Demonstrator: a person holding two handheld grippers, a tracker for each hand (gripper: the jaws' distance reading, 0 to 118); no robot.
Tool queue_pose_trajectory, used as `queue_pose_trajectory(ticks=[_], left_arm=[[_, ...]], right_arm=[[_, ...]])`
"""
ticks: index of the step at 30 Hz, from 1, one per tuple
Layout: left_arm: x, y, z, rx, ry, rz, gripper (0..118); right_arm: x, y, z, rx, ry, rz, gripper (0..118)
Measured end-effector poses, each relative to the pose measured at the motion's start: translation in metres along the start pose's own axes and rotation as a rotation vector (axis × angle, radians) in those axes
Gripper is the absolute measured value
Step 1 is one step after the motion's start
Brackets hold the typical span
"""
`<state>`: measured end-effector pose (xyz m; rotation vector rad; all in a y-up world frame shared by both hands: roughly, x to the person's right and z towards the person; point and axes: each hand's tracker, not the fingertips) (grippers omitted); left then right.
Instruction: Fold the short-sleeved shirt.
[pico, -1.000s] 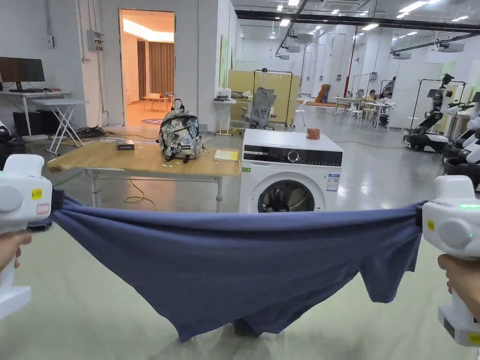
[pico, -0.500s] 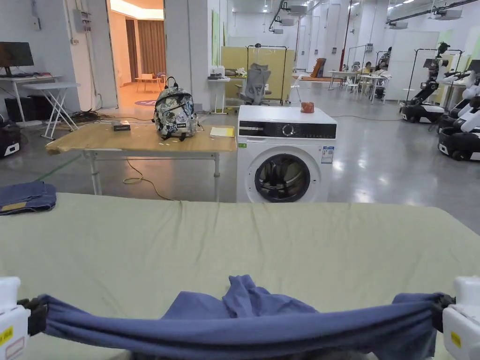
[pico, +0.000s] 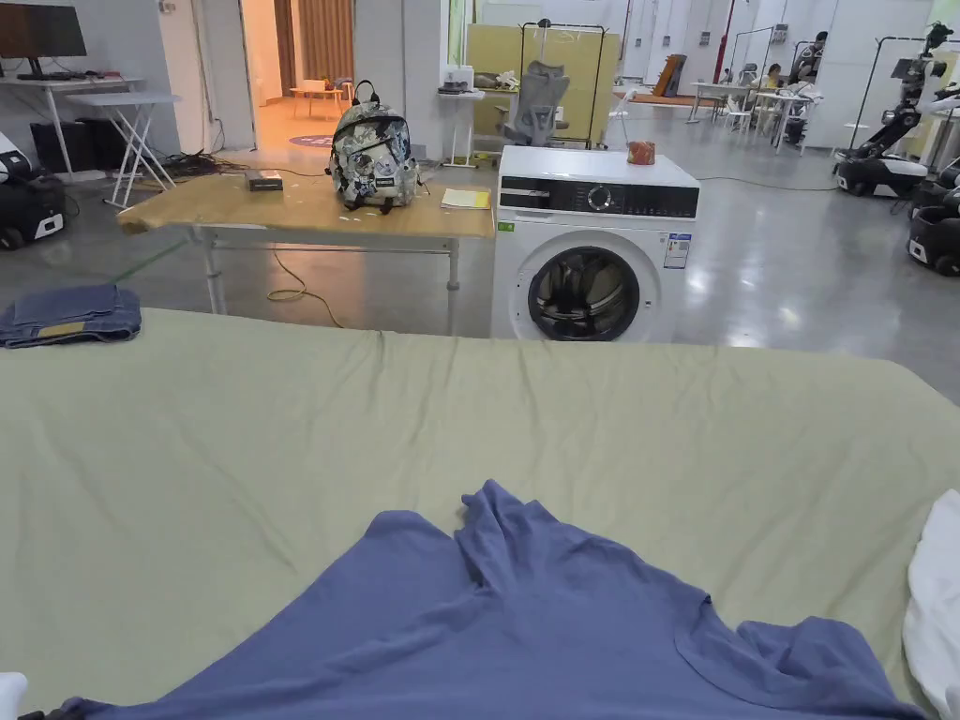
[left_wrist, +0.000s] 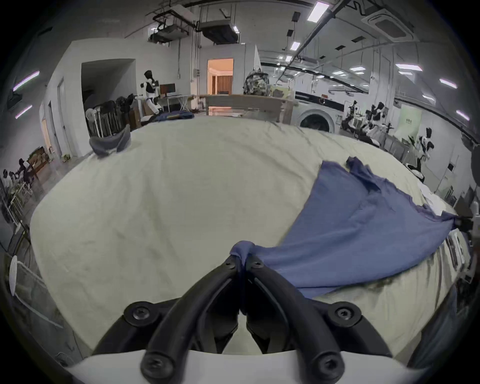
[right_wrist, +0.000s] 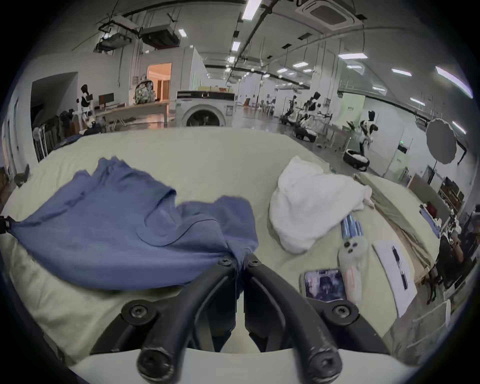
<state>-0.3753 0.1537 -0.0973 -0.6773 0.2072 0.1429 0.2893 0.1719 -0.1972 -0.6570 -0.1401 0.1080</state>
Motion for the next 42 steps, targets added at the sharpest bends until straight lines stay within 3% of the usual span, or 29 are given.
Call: queue_pose_trajectory(ticks=[4, 6, 8, 10, 12, 16, 19, 21, 22, 23, 24, 25, 27, 34, 38, 42], left_arm=[[0.002, -0.003, -0.009, -0.022, 0.017, -0.012, 3], [0.003, -0.001, -0.006, -0.008, 0.027, 0.010, 20], [0.004, 0.002, 0.002, 0.028, 0.043, 0.035, 45], [0.009, 0.009, 0.012, 0.073, 0.041, 0.060, 52], [0.016, 0.018, 0.018, 0.138, 0.025, 0.060, 53], [0.046, 0.040, 0.017, 0.168, 0.005, 0.025, 53], [0.073, 0.053, 0.015, 0.224, -0.028, 0.003, 52], [0.086, 0.059, 0.007, 0.254, -0.041, -0.008, 33], [0.096, 0.063, 0.006, 0.263, -0.039, -0.020, 16], [0.105, 0.066, 0.006, 0.286, -0.033, -0.036, 5], [0.115, 0.068, 0.006, 0.311, -0.019, -0.052, 4], [0.128, 0.069, 0.011, 0.316, -0.042, -0.059, 0], [0.145, 0.072, 0.012, 0.338, -0.049, -0.080, 0], [0.171, 0.078, 0.018, 0.336, -0.085, -0.097, 0], [0.161, 0.078, 0.019, 0.294, -0.064, -0.084, 0], [0.117, 0.082, 0.018, 0.142, -0.093, -0.003, 0]], right_arm=[[-0.009, -0.019, -0.010, -0.033, 0.000, 0.034, 6], [-0.011, -0.022, -0.007, -0.040, 0.004, 0.013, 29], [-0.015, -0.021, 0.000, -0.009, -0.029, 0.014, 70], [-0.021, -0.015, 0.008, 0.027, -0.028, -0.014, 74], [-0.027, -0.004, 0.018, 0.092, 0.004, -0.063, 75], [-0.065, 0.022, 0.036, 0.188, 0.061, -0.074, 75], [-0.098, 0.037, 0.044, 0.265, 0.111, -0.086, 68], [-0.120, 0.046, 0.048, 0.295, 0.131, -0.075, 67], [-0.130, 0.050, 0.050, 0.305, 0.163, -0.070, 61], [-0.139, 0.053, 0.053, 0.326, 0.187, -0.073, 15], [-0.148, 0.056, 0.053, 0.333, 0.180, -0.070, 0], [-0.157, 0.057, 0.054, 0.367, 0.149, -0.067, 0], [-0.169, 0.061, 0.056, 0.372, 0.208, -0.064, 0], [-0.195, 0.069, 0.055, 0.382, 0.225, -0.061, 0], [-0.201, 0.071, 0.050, 0.375, 0.240, -0.057, 0], [-0.206, 0.073, 0.043, 0.356, 0.257, -0.027, 0]])
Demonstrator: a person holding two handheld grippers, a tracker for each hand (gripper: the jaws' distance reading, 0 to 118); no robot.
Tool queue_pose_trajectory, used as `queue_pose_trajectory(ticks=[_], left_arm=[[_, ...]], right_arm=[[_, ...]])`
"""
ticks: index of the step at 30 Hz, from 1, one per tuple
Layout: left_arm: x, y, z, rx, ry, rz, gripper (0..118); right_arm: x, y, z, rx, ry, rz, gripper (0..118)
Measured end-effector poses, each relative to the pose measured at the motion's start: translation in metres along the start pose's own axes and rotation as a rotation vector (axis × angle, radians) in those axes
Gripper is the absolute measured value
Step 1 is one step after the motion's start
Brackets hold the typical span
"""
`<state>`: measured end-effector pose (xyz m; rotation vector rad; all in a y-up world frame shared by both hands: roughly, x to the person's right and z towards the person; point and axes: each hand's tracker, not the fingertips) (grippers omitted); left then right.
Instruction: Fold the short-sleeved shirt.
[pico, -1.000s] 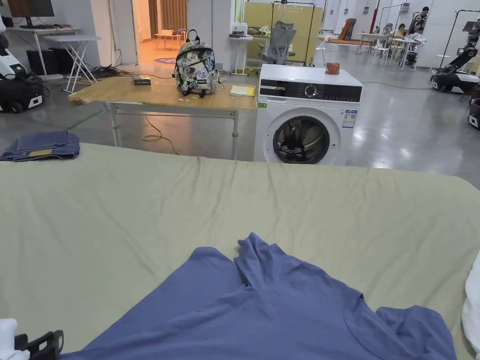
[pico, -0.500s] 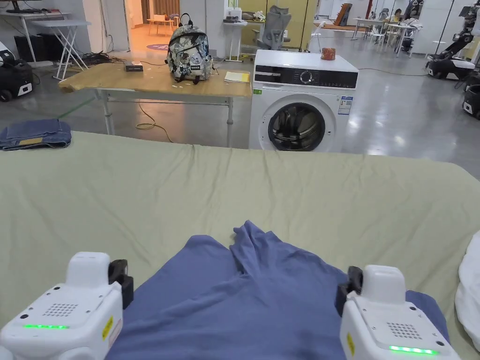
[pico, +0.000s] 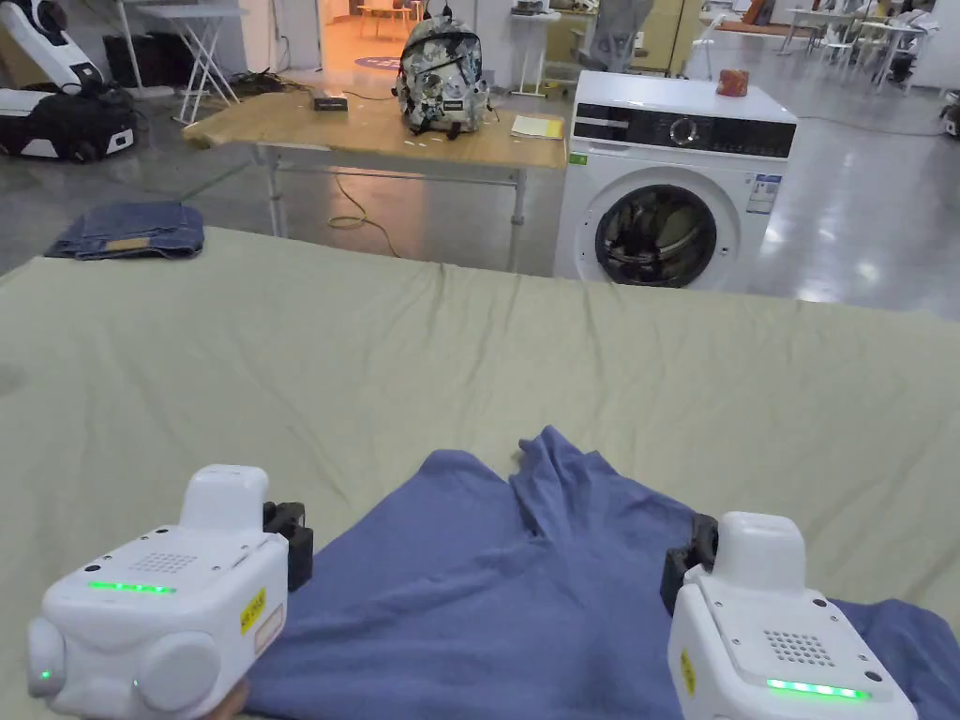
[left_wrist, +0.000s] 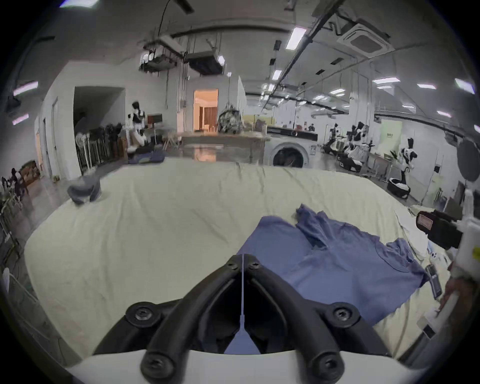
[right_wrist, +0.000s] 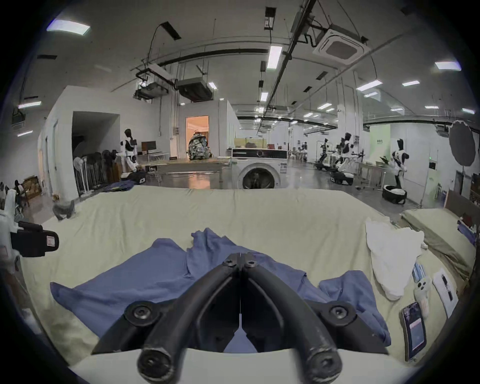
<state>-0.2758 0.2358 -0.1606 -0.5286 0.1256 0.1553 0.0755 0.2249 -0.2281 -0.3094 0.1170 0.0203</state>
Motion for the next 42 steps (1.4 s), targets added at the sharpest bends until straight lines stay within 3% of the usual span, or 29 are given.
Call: queue_pose_trajectory(ticks=[4, 10, 11, 12, 14, 15, 20, 22, 25, 27, 29, 30, 38, 42], left_arm=[[-0.070, 0.002, 0.004, -0.079, 0.015, 0.144, 0], [-0.141, 0.003, -0.007, -0.282, 0.045, 0.180, 0], [-0.145, 0.002, -0.007, -0.312, 0.041, 0.191, 6], [-0.149, -0.001, -0.011, -0.329, 0.070, 0.199, 26], [-0.156, -0.008, -0.022, -0.400, 0.111, 0.220, 79], [-0.152, -0.012, -0.029, -0.415, 0.133, 0.241, 82], [-0.141, -0.040, -0.049, -0.523, 0.198, 0.291, 81], [-0.135, -0.051, -0.060, -0.569, 0.225, 0.278, 62], [-0.109, -0.057, -0.057, -0.543, 0.293, 0.190, 55], [-0.110, -0.054, -0.058, -0.542, 0.304, 0.175, 36], [-0.101, -0.053, -0.058, -0.531, 0.276, 0.138, 5], [-0.102, -0.052, -0.061, -0.526, 0.263, 0.129, 0], [-0.115, -0.054, -0.045, -0.430, 0.221, 0.166, 0], [-0.126, -0.056, -0.038, -0.407, 0.191, 0.192, 0]], right_arm=[[0.000, -0.005, -0.007, -0.026, 0.013, 0.030, 0], [-0.001, -0.016, -0.016, -0.072, 0.027, 0.046, 0], [-0.001, -0.017, -0.018, -0.078, 0.028, 0.045, 0], [-0.001, -0.019, -0.019, -0.088, 0.028, 0.045, 0], [-0.002, -0.023, -0.020, -0.104, 0.031, 0.046, 0], [-0.002, -0.024, -0.021, -0.110, 0.030, 0.046, 0], [-0.003, -0.029, -0.021, -0.134, 0.030, 0.052, 0], [-0.003, -0.031, -0.020, -0.141, 0.030, 0.056, 0], [-0.003, -0.033, -0.020, -0.153, 0.026, 0.061, 0], [-0.002, -0.035, -0.021, -0.158, 0.027, 0.058, 0], [-0.002, -0.036, -0.021, -0.165, 0.024, 0.057, 0], [-0.002, -0.037, -0.022, -0.169, 0.025, 0.057, 0], [0.012, -0.032, -0.027, -0.188, 0.042, 0.035, 0], [0.037, -0.003, -0.062, -0.225, 0.080, 0.000, 0]])
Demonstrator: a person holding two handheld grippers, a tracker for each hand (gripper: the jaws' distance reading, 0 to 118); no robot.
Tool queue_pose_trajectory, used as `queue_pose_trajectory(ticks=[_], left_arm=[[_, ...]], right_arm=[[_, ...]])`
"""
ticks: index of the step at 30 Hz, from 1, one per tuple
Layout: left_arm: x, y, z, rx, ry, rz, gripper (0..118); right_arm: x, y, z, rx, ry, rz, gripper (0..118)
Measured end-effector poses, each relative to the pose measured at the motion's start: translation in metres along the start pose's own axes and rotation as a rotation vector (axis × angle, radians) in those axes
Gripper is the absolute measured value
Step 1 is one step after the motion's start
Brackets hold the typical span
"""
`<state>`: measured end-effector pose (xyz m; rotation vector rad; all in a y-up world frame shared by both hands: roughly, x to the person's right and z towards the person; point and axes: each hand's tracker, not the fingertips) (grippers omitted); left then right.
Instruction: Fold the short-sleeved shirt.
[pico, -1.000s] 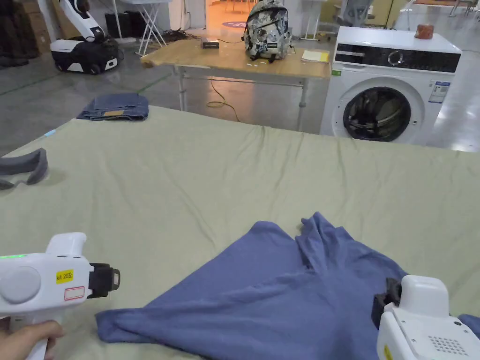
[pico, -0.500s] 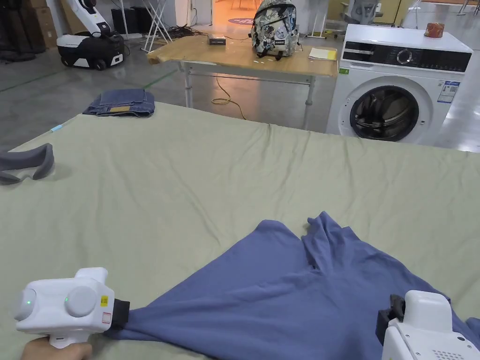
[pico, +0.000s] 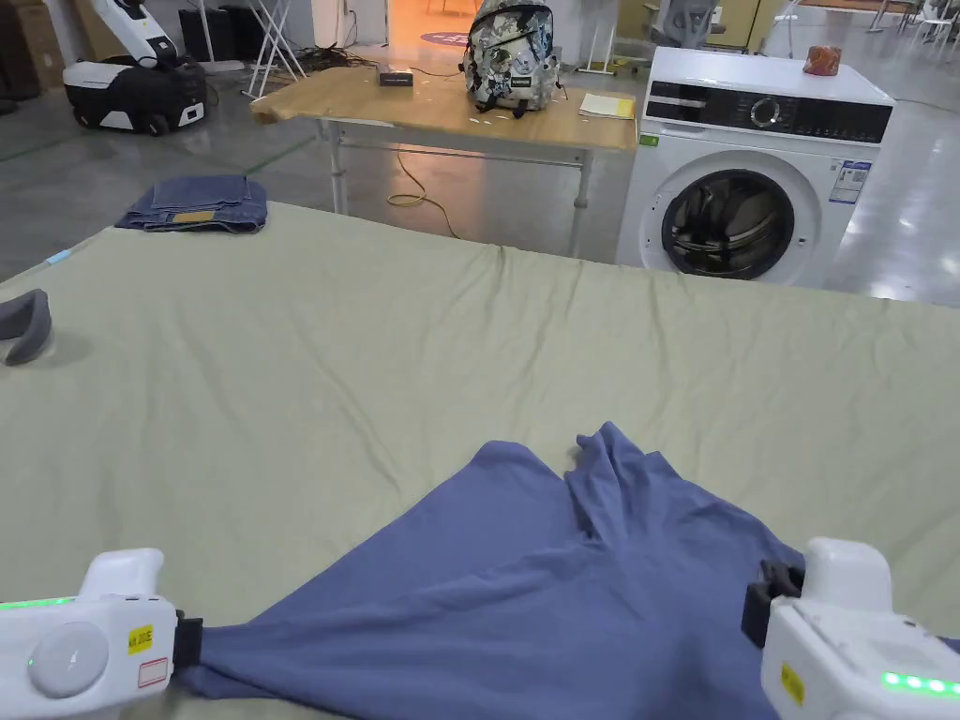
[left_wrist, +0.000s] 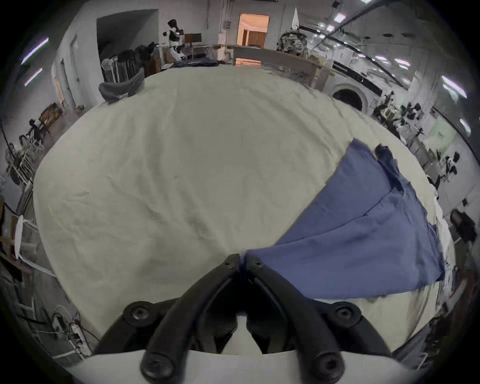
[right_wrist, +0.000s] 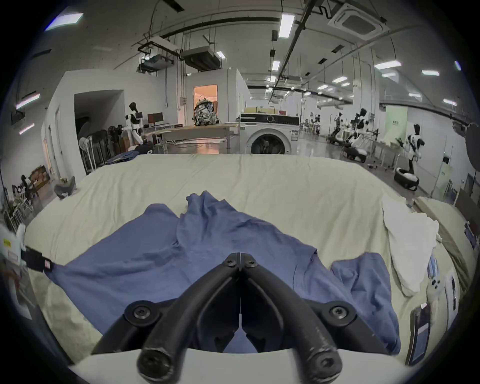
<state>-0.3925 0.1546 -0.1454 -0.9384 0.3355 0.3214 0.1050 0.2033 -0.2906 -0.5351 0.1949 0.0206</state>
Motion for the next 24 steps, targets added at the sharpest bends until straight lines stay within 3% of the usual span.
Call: queue_pose_trajectory(ticks=[5, 6, 7, 8, 9, 12, 14, 20, 23, 24], left_arm=[[-0.007, -0.001, -0.010, -0.008, -0.009, 0.005, 0], [-0.008, -0.002, -0.011, -0.010, -0.008, 0.005, 0], [-0.010, -0.002, -0.013, -0.007, -0.010, 0.004, 0], [-0.011, -0.002, -0.014, -0.009, -0.009, 0.001, 0], [-0.005, -0.003, -0.014, -0.012, -0.008, 0.000, 0], [-0.007, -0.002, -0.017, -0.013, -0.006, 0.000, 0], [-0.007, -0.002, -0.021, -0.016, -0.009, 0.002, 0], [-0.008, -0.004, -0.025, -0.022, -0.017, 0.023, 0], [-0.004, -0.006, -0.024, -0.024, -0.016, 0.026, 0], [-0.004, -0.007, -0.023, -0.025, -0.018, 0.028, 0]], right_arm=[[0.034, 0.062, -0.079, -0.143, 0.072, -0.005, 0], [0.039, 0.071, -0.097, -0.181, 0.090, 0.006, 9], [0.044, 0.080, -0.118, -0.228, 0.116, -0.009, 29], [0.044, 0.086, -0.137, -0.271, 0.082, 0.037, 57], [0.042, 0.090, -0.152, -0.306, 0.064, 0.089, 65], [0.035, 0.096, -0.184, -0.338, 0.097, 0.188, 68], [0.036, 0.096, -0.211, -0.410, 0.122, 0.192, 74], [0.021, 0.078, -0.240, -0.509, 0.172, 0.214, 74], [0.009, 0.066, -0.249, -0.547, 0.117, 0.276, 74], [0.004, 0.064, -0.248, -0.531, 0.128, 0.263, 74]])
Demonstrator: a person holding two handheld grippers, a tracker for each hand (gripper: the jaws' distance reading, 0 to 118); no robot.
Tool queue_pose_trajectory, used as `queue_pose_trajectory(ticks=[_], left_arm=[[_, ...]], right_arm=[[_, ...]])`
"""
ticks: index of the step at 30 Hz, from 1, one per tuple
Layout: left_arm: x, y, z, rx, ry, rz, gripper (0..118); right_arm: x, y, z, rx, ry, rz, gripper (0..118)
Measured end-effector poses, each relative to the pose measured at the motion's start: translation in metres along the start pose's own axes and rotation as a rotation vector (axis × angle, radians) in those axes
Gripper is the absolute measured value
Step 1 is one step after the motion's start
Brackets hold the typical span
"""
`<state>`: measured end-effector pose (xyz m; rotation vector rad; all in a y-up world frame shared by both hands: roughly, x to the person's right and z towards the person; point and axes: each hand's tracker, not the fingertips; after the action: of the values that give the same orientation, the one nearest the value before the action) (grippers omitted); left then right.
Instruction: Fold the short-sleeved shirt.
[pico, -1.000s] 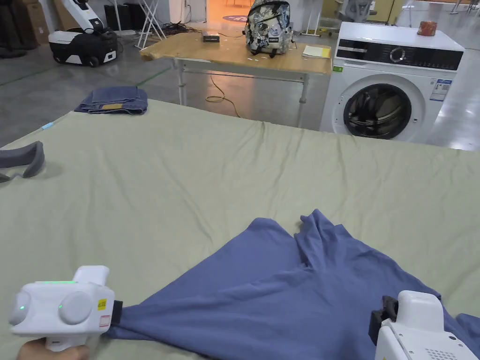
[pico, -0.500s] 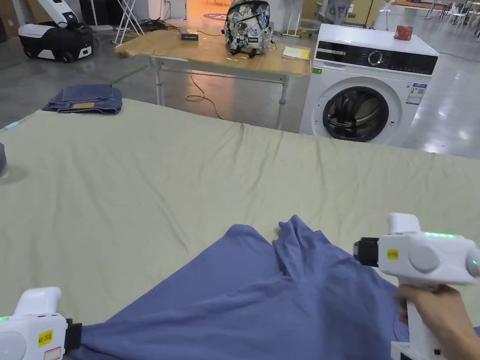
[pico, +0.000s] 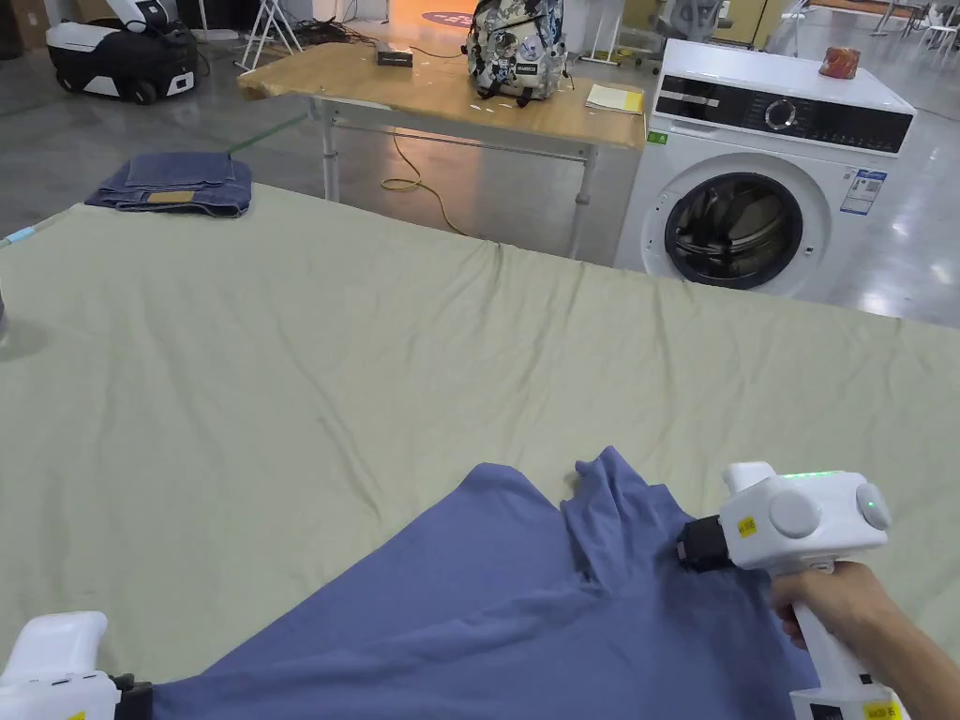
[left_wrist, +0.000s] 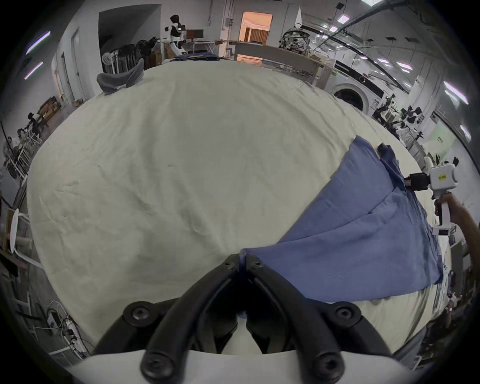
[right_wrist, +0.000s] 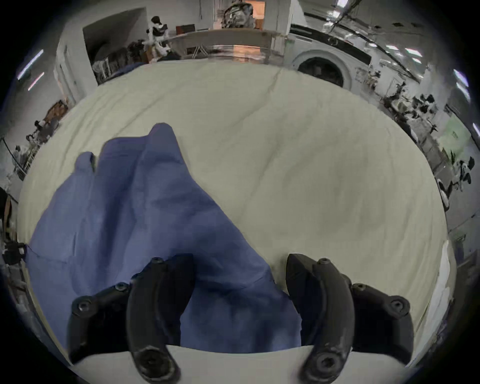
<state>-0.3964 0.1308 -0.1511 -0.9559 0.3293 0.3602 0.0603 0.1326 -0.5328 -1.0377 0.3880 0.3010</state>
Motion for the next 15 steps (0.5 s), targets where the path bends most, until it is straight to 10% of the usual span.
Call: queue_pose_trajectory(ticks=[3, 6, 15], left_arm=[[0.002, -0.002, 0.003, 0.002, 0.011, 0.001, 0], [0.005, -0.002, 0.003, 0.004, 0.016, -0.010, 0], [0.009, 0.001, 0.023, 0.089, 0.009, -0.049, 0]], right_arm=[[0.001, 0.004, -0.002, 0.021, -0.031, -0.011, 64], [-0.013, 0.005, 0.004, 0.047, -0.070, 0.042, 0], [-0.015, -0.012, 0.084, 0.276, -0.167, -0.071, 1]])
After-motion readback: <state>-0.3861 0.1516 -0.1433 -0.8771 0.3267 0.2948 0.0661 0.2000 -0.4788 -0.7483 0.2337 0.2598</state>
